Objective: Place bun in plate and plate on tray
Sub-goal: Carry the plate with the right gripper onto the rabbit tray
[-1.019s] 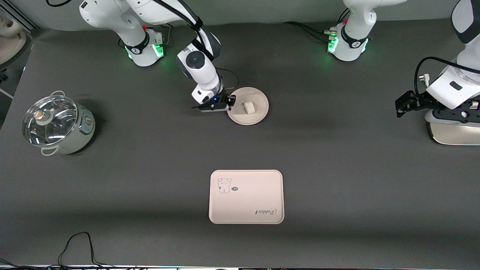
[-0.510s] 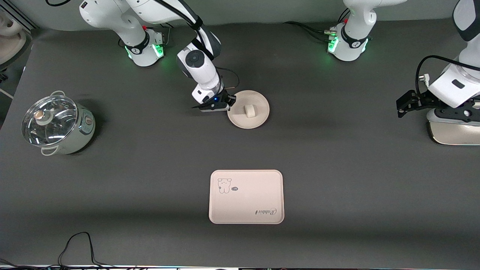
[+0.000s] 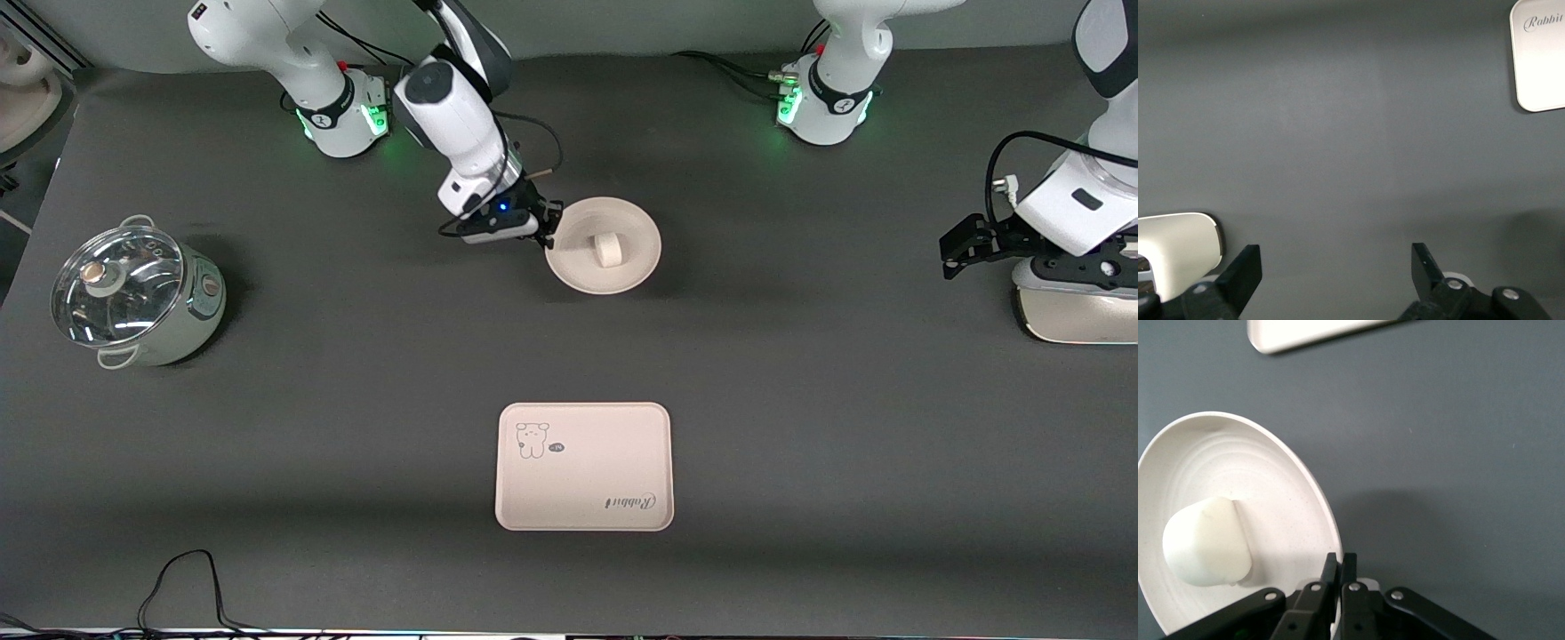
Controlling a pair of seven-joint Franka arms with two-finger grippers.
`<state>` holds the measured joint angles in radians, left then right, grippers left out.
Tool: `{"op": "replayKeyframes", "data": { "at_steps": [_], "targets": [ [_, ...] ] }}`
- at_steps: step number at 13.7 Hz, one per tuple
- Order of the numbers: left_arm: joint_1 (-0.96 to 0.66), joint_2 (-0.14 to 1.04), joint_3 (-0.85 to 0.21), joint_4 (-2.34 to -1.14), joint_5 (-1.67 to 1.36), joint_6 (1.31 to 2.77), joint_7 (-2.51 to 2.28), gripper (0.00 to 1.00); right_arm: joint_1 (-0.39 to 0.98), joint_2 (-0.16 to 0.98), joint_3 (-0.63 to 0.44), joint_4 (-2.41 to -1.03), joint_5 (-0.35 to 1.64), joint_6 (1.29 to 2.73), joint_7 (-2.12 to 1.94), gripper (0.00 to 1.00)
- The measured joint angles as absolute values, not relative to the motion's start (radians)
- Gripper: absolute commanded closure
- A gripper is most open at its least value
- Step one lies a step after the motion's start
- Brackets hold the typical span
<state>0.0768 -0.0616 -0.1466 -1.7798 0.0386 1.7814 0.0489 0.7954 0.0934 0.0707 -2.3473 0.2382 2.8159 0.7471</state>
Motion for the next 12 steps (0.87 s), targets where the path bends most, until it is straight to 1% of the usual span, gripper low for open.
{"op": "replayKeyframes", "data": {
  "at_steps": [2, 3, 5, 7, 8, 12],
  "targets": [
    [0.077, -0.062, -0.147, -1.780, 0.039, 1.781, 0.017, 0.00, 0.768, 0.040, 0.070, -2.348, 0.238, 2.773, 0.747, 1.00],
    [0.077, -0.062, -0.147, -1.780, 0.039, 1.781, 0.011, 0.00, 0.754, 0.033, 0.069, -2.347, 0.238, 2.767, 0.747, 1.00],
    [0.076, -0.061, -0.147, -1.779, 0.039, 1.781, 0.005, 0.00, 0.722, 0.054, 0.069, -2.333, 0.238, 2.767, 0.747, 1.00],
    [0.076, -0.061, -0.147, -1.777, 0.039, 1.781, 0.004, 0.00, 0.686, 0.122, 0.068, -2.261, 0.238, 2.756, 0.746, 1.00],
    [0.076, -0.061, -0.147, -1.776, 0.039, 1.781, 0.004, 0.00, 0.665, 0.173, 0.067, -2.196, 0.238, 2.734, 0.745, 1.00],
    [0.076, -0.060, -0.147, -1.773, 0.039, 1.780, 0.003, 0.00, 0.624, 0.393, 0.021, -1.877, 0.238, 2.615, 0.736, 1.00]
  ]
}}
